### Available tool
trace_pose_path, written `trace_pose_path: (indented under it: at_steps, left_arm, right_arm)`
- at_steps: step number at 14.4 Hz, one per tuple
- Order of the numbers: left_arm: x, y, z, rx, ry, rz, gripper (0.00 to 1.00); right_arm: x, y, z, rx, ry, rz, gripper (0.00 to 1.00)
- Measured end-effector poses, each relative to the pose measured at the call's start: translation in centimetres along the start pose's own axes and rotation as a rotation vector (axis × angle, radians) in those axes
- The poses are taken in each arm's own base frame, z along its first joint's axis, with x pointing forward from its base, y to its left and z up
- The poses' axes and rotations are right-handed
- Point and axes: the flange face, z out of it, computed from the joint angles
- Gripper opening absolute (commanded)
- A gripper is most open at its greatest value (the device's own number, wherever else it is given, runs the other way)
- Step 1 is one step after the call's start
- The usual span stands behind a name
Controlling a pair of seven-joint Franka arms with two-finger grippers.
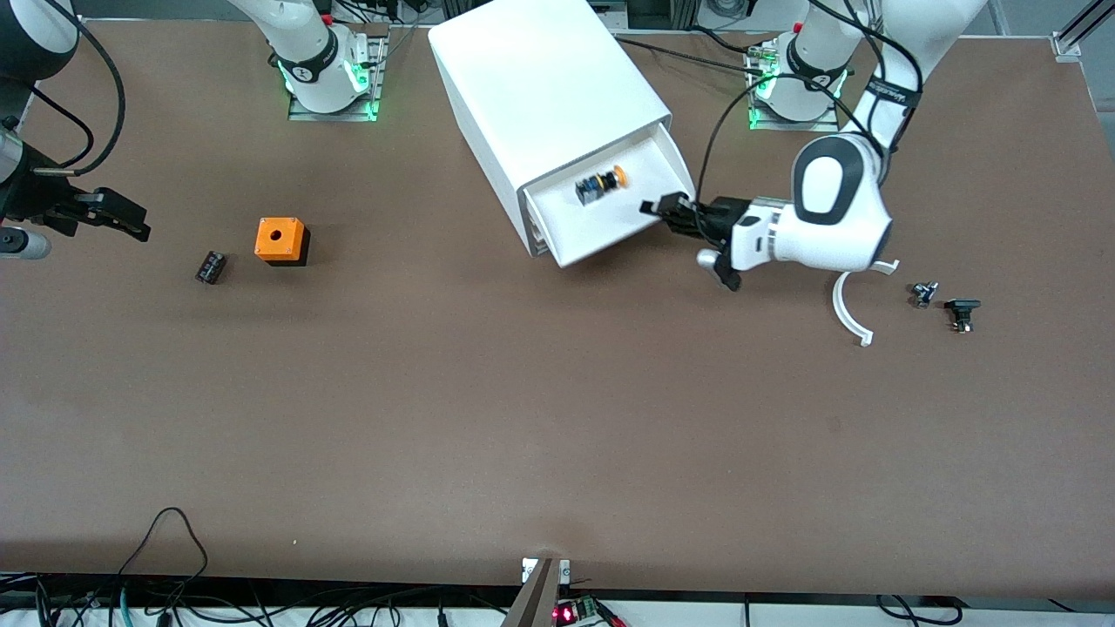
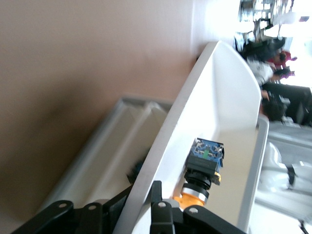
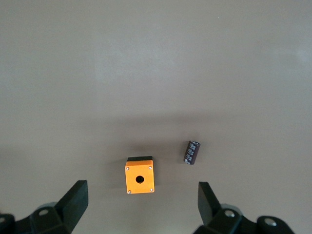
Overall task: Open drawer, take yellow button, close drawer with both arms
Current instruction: 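Pull the drawer open with the left gripper, then release it, then reach the right gripper into the open drawer while the left gripper withdraws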
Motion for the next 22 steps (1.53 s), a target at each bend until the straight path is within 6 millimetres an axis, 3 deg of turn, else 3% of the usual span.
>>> trace_pose_path:
  at_steps: [1, 2, 3, 9, 12, 14, 17, 22]
  left_arm:
    - [0.5, -0.2, -0.8, 0.011, 0.030, 0.001, 0.00]
    - [0.7, -0.3, -1.4, 0.016, 0.045, 0.000, 0.81]
    - [0.8, -0.5, -1.7, 0.019, 0.055, -0.001, 1.00]
    - [2.5, -0.9, -4.3, 0.100, 0.204, -0.017, 1.00]
    - [3.0, -1.3, -7.4, 0.140, 0.261, -0.006, 1.00]
    - [3.2, -1.7, -11.5, 0.158, 0.345, -0.012, 1.00]
    - [3.3, -1.6, -18.0, 0.174, 0.460, -0.008, 1.00]
    - [2.5, 2.3, -25.6, 0.427, 0.387, 0.161, 1.00]
  right_arm:
    - [-0.2, 0.0, 0.0, 0.001, 0.000, 0.000, 1.00]
    - [-0.3, 0.0, 0.1, 0.002, 0.002, 0.000, 1.00]
    - [-0.6, 0.0, 0.1, 0.003, 0.008, -0.001, 1.00]
    - [-2.4, -0.4, 1.1, 0.015, 0.030, -0.009, 1.00]
    - [-2.1, -3.7, 1.4, 0.070, 0.033, -0.047, 1.00]
    - [-2.2, -7.7, 1.7, 0.081, 0.026, -0.113, 1.00]
    - [-3.5, -16.1, 1.8, 0.081, 0.025, -0.264, 1.00]
    - [-7.9, -31.1, -1.3, 0.095, 0.094, -0.544, 1.00]
